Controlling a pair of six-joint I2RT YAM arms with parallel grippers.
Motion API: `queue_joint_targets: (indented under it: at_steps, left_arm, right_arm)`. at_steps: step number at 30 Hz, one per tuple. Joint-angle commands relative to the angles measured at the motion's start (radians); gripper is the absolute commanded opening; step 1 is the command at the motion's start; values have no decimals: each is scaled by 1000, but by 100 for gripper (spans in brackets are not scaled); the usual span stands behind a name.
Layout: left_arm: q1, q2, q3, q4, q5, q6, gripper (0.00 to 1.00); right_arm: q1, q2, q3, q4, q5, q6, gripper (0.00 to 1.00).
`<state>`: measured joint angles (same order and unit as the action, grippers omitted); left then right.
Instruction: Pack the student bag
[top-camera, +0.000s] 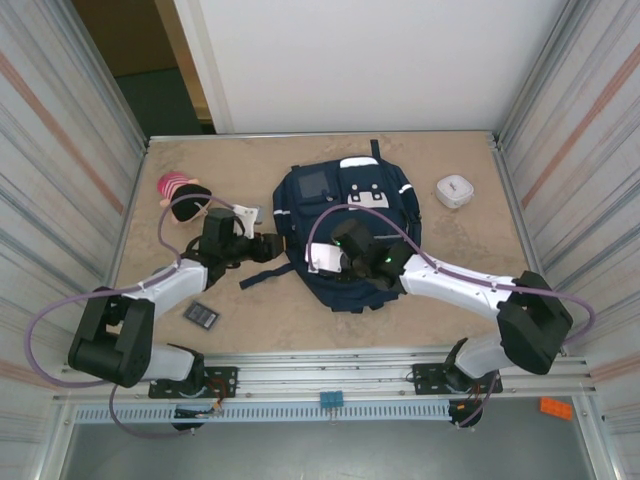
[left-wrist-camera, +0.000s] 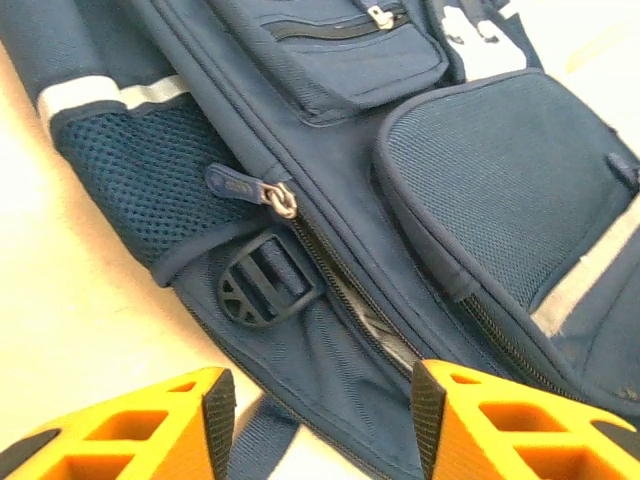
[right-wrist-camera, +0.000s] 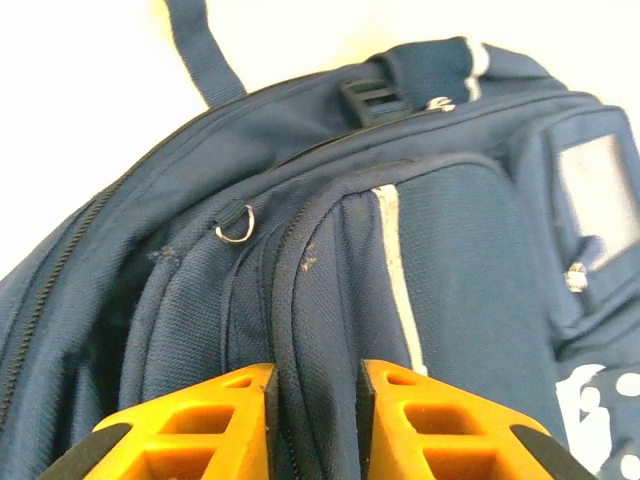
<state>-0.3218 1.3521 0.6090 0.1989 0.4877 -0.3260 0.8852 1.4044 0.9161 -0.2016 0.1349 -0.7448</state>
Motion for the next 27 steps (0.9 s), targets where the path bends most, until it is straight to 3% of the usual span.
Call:
queue_joint_targets:
  at_steps: [1,9,14,17,19,20,24,27]
  left_arm:
    - [-16,-37,-26,70,86,-131,54]
    - [-182,36,-29,253,23,-460,59]
    - [-211,168,-11,428,45,-610,58]
    - [-215,211,7,523,69,-675,49]
    - [-220,204,20,528,67,-705,43]
    - [-225,191,26,525,58,-705,37]
    - [-238,145,63,438,23,-672,6]
    - [-238,121,83,419,28,-677,0]
  right_arm:
    - [-24,-73,16,60,-22,-9,24]
    - [-72,-109,13,51,-66,-9,24]
    - [-82,-137,0,39,-84,0,25]
    - [-94,-173,-11,27,-97,44,30]
    - [-96,-202,-20,14,-91,111,43]
    - [-92,-222,-27,8,-101,156,53]
    - [-40,-267,-107,63,-71,243,68]
    - [-19,-247,-136,82,-27,249,75]
